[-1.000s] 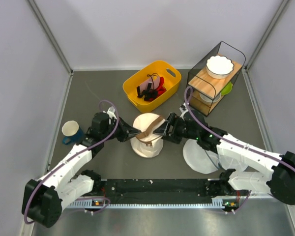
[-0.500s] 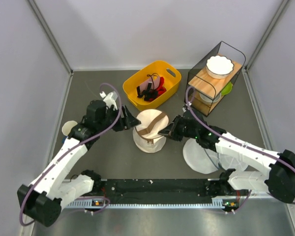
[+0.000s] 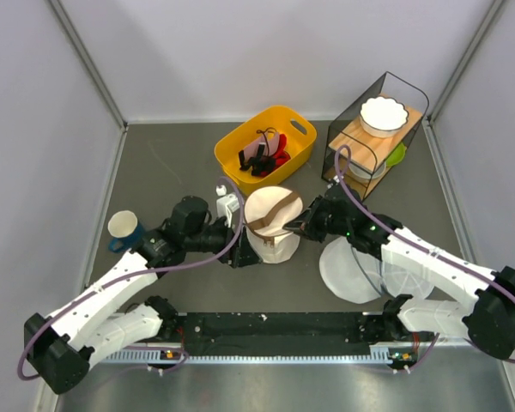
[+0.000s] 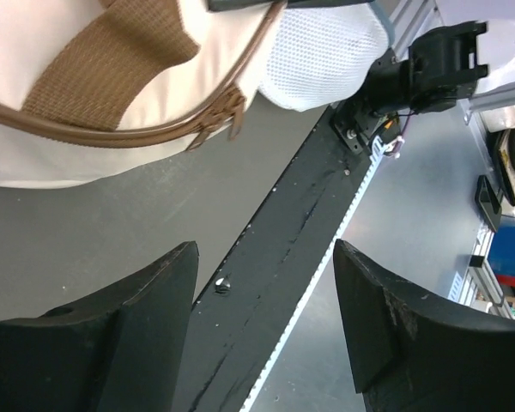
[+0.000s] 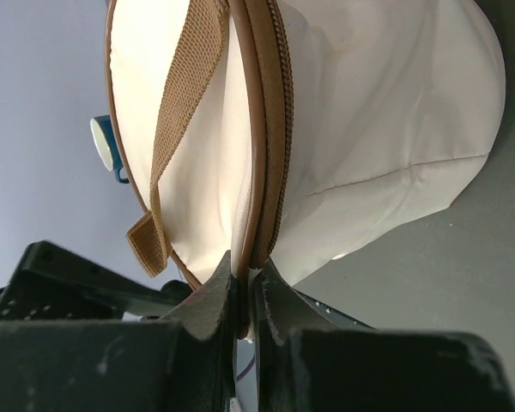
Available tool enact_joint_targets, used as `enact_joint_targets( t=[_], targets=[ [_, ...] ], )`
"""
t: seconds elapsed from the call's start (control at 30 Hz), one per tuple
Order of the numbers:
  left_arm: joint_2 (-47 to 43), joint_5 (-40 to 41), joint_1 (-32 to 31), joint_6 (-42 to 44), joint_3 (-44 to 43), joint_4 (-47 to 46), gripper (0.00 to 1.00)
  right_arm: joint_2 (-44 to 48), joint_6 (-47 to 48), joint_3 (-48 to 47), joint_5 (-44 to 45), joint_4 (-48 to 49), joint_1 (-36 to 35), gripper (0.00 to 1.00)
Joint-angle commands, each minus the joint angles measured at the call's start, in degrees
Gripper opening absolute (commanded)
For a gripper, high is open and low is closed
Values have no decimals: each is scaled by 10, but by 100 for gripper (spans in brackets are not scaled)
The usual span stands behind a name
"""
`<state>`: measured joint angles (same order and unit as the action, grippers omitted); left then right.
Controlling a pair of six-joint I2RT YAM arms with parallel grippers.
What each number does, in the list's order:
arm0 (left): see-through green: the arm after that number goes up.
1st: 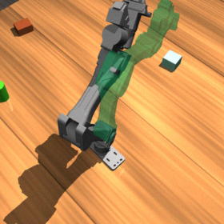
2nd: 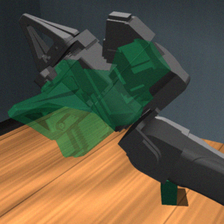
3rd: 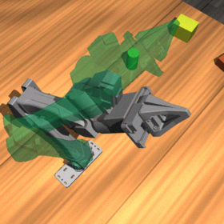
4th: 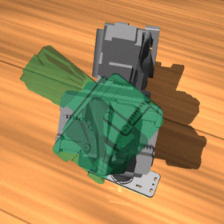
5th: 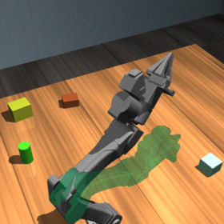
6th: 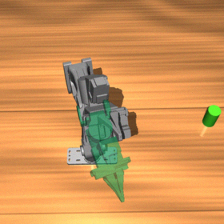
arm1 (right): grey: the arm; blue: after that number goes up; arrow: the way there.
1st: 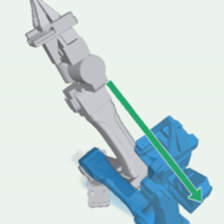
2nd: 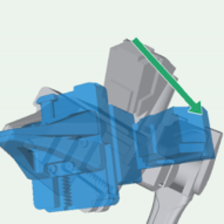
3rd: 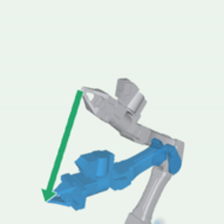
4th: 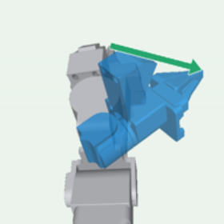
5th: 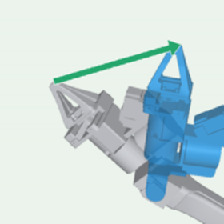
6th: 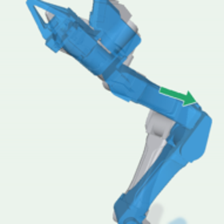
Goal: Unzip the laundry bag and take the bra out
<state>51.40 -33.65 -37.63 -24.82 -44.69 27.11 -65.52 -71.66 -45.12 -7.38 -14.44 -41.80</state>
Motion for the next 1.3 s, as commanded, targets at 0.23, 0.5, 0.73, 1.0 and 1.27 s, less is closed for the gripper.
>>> enact_joint_targets(
  t=[0.23, 0.5, 0.73, 1.0, 1.27],
  targets=[
    [34, 23, -1, -73, 72, -245, 66, 28, 5, -23, 0, 7, 8, 0],
    [48, 46, -1, -66, 91, -299, 63, 41, 4, -23, 3, 8, 7, 0],
    [43, 32, -2, -60, 105, -334, 58, 47, -2, -13, 6, 8, 8, 0],
    [54, 3, -2, -107, 130, -393, 54, 42, -1, -12, 4, 12, 7, 0],
    [56, -6, -1, -136, 136, -424, 45, 35, 1, -13, -3, 13, 7, 0]
  ],
)
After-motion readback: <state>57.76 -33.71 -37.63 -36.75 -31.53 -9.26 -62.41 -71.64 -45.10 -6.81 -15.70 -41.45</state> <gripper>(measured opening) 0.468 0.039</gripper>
